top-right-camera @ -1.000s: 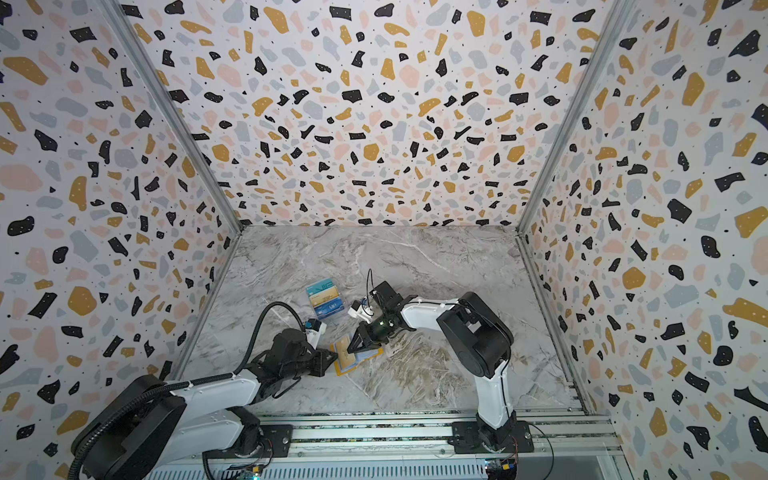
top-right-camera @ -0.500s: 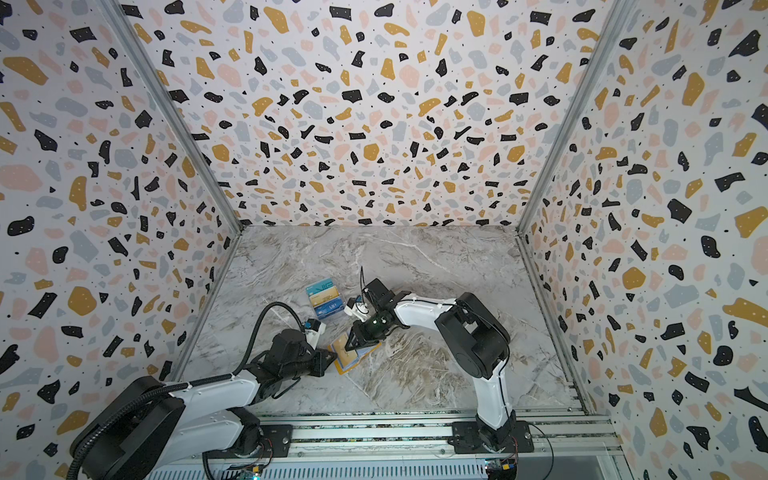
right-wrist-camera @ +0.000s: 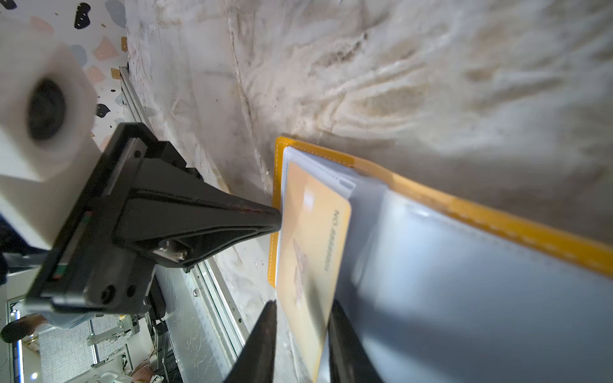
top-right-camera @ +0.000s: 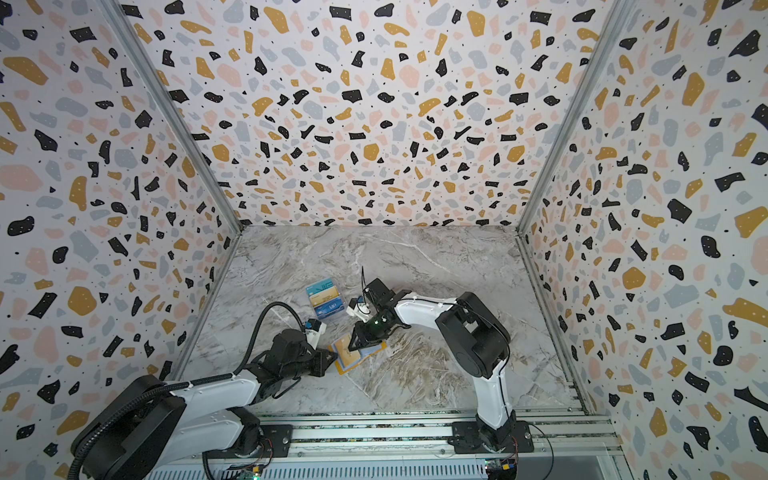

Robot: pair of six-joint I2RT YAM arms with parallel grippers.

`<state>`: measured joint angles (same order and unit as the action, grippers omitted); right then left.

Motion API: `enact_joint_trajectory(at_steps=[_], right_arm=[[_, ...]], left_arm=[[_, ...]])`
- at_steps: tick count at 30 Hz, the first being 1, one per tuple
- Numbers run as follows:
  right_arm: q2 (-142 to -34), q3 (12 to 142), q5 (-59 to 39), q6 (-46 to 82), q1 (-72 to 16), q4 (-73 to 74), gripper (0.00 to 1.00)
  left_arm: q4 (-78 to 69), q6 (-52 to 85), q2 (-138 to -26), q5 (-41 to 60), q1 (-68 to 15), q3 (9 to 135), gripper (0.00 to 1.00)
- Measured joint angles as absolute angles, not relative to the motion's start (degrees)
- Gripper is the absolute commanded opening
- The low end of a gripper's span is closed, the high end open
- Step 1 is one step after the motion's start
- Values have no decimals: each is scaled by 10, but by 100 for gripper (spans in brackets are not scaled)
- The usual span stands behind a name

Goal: Take the credit cards out of the card holder

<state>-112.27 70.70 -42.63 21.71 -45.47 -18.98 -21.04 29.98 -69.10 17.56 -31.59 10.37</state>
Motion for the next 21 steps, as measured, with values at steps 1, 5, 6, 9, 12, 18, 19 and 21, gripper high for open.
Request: enact_joint_trajectory(at_steps=[1,5,6,9,12,18,19,21], right_arm=[[-1122,707,-426,216,-455,-191,30],[-1123,711,-426,214,-453,-197,33],[-1123,712,-426,214,-453,-198,34],[-1123,715,-425,213,-452,-200,35],[-1123,715,-421,213,-452,-201,35],[-1123,715,-419,211,-452,-203,31],[-1122,715,-419,210,-452,-204,30],[-1123,715,-419,208,-451,-204,28]], left_arm=[[-211,300,-691,176,-316,104,0],[-211,298,-691,176,-316,104,0],[-211,297,-691,176,-316,104,0],[-211,297,-691,176,-316,104,0],[-211,296,-691,176,-316,104,0],[-211,296,-691,176,-316,104,0],[-211,296,-691,176,-316,104,0],[-211,296,-691,176,-316,104,0]])
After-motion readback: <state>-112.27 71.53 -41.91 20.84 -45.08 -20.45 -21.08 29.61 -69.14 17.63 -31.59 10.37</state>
